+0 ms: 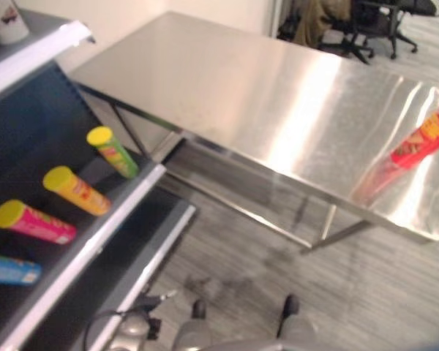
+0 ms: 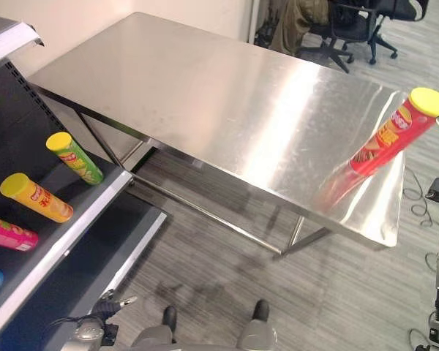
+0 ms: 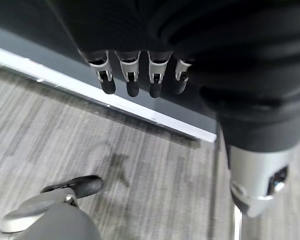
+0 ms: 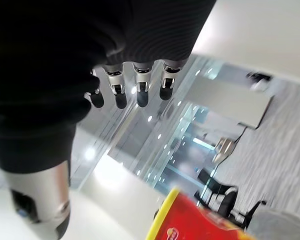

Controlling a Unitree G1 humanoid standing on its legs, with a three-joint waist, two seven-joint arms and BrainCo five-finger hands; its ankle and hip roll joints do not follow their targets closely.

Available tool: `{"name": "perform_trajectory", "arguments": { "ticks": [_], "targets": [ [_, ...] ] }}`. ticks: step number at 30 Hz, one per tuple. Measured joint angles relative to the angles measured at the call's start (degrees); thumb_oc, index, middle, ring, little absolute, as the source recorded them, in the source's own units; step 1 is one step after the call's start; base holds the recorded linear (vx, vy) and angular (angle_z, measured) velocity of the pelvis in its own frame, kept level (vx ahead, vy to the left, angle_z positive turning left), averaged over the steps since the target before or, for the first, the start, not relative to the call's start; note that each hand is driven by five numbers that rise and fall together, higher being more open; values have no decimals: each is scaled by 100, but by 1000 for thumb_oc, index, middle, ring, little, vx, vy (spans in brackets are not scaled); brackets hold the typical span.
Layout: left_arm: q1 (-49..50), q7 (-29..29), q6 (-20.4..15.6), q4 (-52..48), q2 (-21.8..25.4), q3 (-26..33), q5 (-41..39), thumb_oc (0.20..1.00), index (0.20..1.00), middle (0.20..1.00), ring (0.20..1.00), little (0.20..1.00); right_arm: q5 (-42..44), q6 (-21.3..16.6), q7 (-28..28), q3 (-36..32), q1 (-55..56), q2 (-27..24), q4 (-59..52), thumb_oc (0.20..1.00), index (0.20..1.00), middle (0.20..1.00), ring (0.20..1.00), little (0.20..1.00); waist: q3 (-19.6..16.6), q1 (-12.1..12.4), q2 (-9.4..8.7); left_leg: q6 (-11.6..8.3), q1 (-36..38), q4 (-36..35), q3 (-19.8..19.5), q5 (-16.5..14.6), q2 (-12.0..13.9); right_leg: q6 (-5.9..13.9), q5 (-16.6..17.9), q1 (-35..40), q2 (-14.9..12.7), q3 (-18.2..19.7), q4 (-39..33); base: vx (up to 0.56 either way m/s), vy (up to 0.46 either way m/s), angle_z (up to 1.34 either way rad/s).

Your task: Put the goods on the table back onto the shelves and tidy them up.

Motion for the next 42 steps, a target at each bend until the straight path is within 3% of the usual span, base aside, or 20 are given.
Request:
{"name": "perform_trajectory", "arguments": {
  "ticks": [2,4,6,7,9,13,18,22,27,34,42],
  "targets": [
    [-14,6,5,-4,139,8,-1,1000,1000,1000,1000,1000,-5,20,-7,87,-4,-21,-25,1000,1000,1000,1000,1000,10,-28,-28,18,-56,-48,-2,11,20,-12,-321,-216,102,26,31,205,-219,-10],
    [-4,19,17,-27,301,33,1,1000,1000,1000,1000,1000,-10,26,-5,103,-38,-31,-152,1000,1000,1000,1000,1000,38,-17,-111,102,-210,-110,-108,95,82,70,-614,-203,450,151,-767,179,-193,4],
    [12,2,19,-98,295,51,14,1000,1000,1000,1000,1000,-62,35,4,34,2,-31,-266,1000,1000,1000,1000,1000,10,-115,-304,-32,-244,-186,-314,175,51,84,-626,179,578,365,-1550,187,-218,54],
    [51,-2,23,-83,265,35,14,1000,1000,1000,1000,1000,-101,39,2,36,-3,-24,-267,1000,1000,1000,1000,1000,10,-105,-302,-85,-170,-313,-425,224,61,29,-329,331,625,370,-1699,151,-189,64],
    [59,-1,13,-162,0,22,12,1000,1000,1000,1000,1000,-101,38,-3,25,-33,-66,-291,1000,1000,1000,1000,1000,-33,-130,-17,-256,-100,-627,-501,348,375,-91,-279,408,920,209,-1823,152,-170,41],
    [136,-4,15,-289,-265,18,7,1000,1000,1000,1000,1000,-96,40,-5,-192,-52,-143,-306,1000,1000,1000,1000,1000,-14,-167,319,-558,-13,-947,-648,568,754,-372,-127,641,1314,-106,-2155,103,-50,22],
    [71,-3,-2,-419,-276,30,7,1000,1000,1000,1000,1000,-88,14,-10,-371,-59,-192,-344,1000,1000,1000,1000,1000,-18,-222,338,-644,268,-1212,-643,622,763,-429,-159,810,1337,-143,-2158,50,0,5],
    [79,0,0,-431,-87,39,49,1000,1000,1000,1000,1000,85,0,134,-258,-59,-284,-161,1000,1000,1000,1000,1000,-14,-219,193,-644,280,-1212,-636,622,727,-396,-185,847,1270,-180,-2158,15,-1,6],
    [163,-5,2,-370,39,51,199,1000,1000,1000,1000,1000,402,77,726,310,-61,-1080,552,1000,1000,1000,1000,1000,-20,-172,108,-645,267,-1214,-502,619,749,-369,-204,753,1284,-69,-2160,-3,4,-10],
    [219,-54,-1,-370,90,50,219,1000,1000,1000,1000,1000,667,184,1182,345,-50,-1494,1091,1000,1000,1000,1000,1000,-21,-236,71,-649,210,-1214,-480,625,773,-361,-192,670,1315,-55,-2160,-1,3,-4],
    [218,-98,-2,-369,94,48,219,1000,1000,1000,1000,1000,809,225,1459,613,-37,-1499,1140,1000,1000,1000,1000,1000,-23,-224,76,-652,161,-1212,-496,628,756,-395,-156,642,1313,-76,-2159,0,0,0]
  ]
}}
